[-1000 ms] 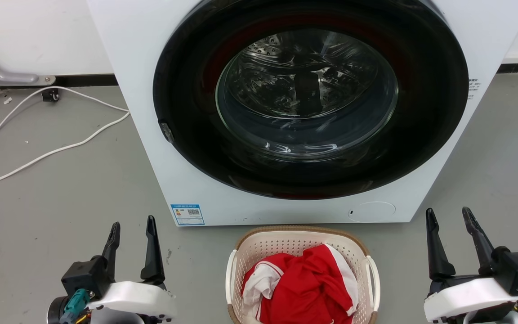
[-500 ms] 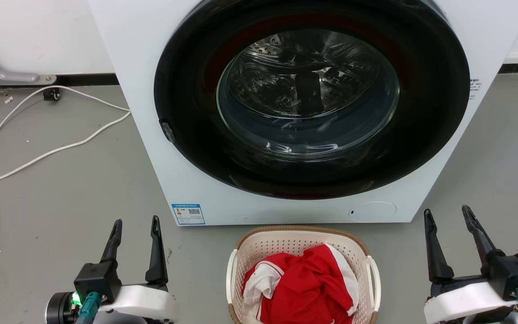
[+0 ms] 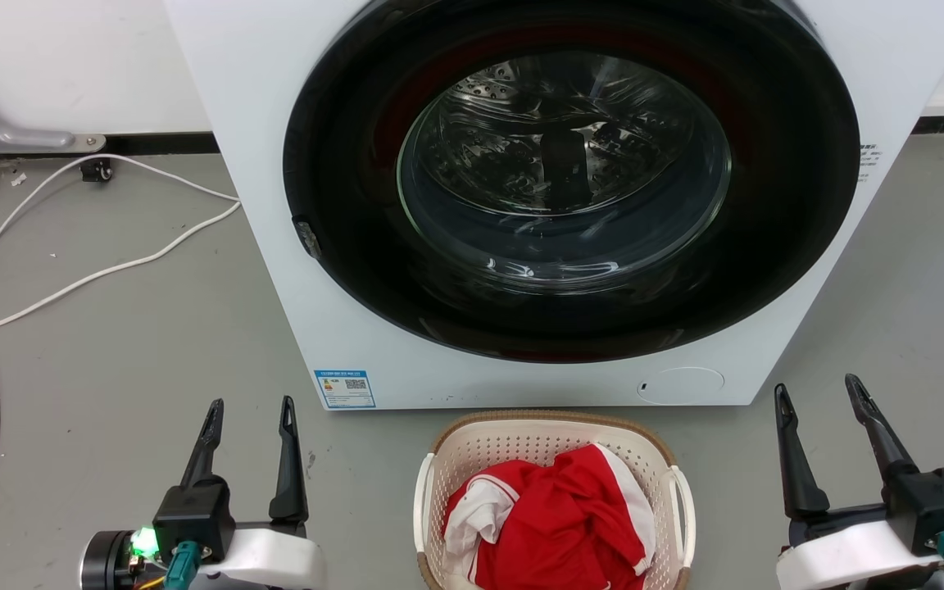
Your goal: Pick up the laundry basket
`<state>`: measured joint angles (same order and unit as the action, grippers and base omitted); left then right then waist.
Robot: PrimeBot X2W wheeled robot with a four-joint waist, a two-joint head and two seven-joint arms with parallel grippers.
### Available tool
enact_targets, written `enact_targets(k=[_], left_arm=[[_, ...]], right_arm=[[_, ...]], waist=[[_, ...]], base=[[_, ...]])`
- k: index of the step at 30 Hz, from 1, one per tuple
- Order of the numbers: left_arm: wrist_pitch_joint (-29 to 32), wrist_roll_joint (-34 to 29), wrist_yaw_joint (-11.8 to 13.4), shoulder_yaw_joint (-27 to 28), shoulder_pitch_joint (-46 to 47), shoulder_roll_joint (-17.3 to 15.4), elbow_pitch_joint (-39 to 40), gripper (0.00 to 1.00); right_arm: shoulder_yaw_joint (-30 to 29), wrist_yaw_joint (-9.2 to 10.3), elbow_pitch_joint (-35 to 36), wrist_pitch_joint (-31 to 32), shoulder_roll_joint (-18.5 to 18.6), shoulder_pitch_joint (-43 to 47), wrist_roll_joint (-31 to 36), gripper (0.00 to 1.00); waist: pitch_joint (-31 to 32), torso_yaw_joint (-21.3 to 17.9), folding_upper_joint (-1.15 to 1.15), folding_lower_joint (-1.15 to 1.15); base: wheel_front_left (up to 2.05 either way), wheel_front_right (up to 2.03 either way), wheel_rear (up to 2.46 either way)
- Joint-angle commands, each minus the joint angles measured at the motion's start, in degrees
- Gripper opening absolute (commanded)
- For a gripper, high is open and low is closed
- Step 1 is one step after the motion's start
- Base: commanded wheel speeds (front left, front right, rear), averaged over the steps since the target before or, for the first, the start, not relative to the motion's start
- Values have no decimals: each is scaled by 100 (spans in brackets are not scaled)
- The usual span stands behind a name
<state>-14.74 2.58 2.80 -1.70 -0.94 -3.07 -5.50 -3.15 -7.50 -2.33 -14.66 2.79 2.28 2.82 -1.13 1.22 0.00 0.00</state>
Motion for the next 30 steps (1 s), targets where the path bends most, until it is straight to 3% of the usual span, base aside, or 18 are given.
enact_targets(k=[1, 30], left_arm=[[-29, -96, 40, 1, -52, -11, 37, 100], [-55, -40, -49, 82, -122, 20, -23, 100]], right_arm=[[-6, 2, 33, -43, 17, 55, 78, 100], [29, 2, -151, -55, 16, 107, -273, 100]], waist=[[0, -2, 0, 0], [53, -9, 0, 0]], base=[[0, 0, 0], [0, 0, 0]])
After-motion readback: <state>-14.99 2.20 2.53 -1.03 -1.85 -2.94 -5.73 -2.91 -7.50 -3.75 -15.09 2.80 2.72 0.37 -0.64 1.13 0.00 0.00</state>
